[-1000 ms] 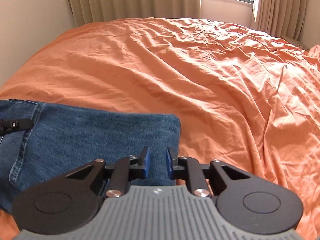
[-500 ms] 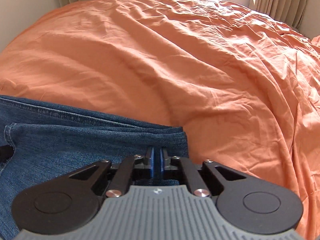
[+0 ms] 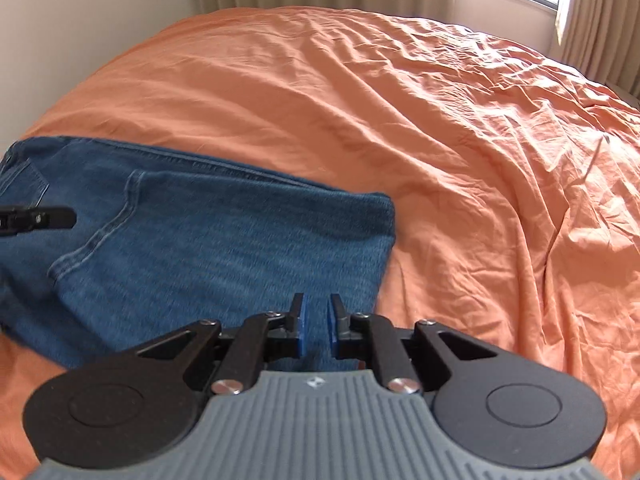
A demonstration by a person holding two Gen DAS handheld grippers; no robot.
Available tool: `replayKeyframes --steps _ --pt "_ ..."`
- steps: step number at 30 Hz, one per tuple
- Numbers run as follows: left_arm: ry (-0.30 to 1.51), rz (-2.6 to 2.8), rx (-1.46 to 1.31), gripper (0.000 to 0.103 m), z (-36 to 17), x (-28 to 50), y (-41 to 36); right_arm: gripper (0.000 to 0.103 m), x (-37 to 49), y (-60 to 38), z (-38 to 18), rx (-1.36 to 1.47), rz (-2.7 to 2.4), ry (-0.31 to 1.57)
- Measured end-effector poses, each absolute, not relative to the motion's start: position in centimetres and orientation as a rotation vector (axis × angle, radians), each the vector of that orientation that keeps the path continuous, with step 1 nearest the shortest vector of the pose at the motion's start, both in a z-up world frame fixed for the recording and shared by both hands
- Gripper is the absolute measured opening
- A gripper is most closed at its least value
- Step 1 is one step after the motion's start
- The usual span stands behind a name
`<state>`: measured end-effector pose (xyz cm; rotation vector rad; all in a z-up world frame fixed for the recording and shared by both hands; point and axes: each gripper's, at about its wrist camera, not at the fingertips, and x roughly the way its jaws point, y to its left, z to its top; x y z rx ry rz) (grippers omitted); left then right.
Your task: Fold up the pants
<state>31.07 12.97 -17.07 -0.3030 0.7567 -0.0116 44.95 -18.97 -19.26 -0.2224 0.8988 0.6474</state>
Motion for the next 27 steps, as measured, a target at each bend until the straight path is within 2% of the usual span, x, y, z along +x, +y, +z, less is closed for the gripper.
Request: replayKeyframes --steps 4,11,16,19,23,27 --pt "0.77 -0.029 -0.262 0.021 -17.4 30.1 11.7 0.008 42.5 -19.9 -20.0 -0.311 0.703 0.905" --pt "0.902 -0.002 -0.257 0.02 -21.1 30.3 12.0 0.007 40.7 -20.0 -23.6 -0.404 0.748 0.934" --pt "0.899 0.005 -0.256 0.022 -22.3 30.2 12.2 0.007 40.5 -19.9 -24.5 -0.418 0.751 0.932" --pt "0.906 0.007 -0.25 0.023 -21.9 30.1 12.2 0.007 40.1 -19.5 -24.3 -0.444 0.737 0.925" --pt "0.878 0.031 -0.308 0.034 -20.3 28.9 12.8 0.007 39.9 -18.7 -23.3 -0.483 0.694 0.931" --pt "0.81 0.068 -0.303 0.034 -18.2 26.2 13.8 0.007 39.2 -18.0 -20.5 -0.492 0.684 0.875"
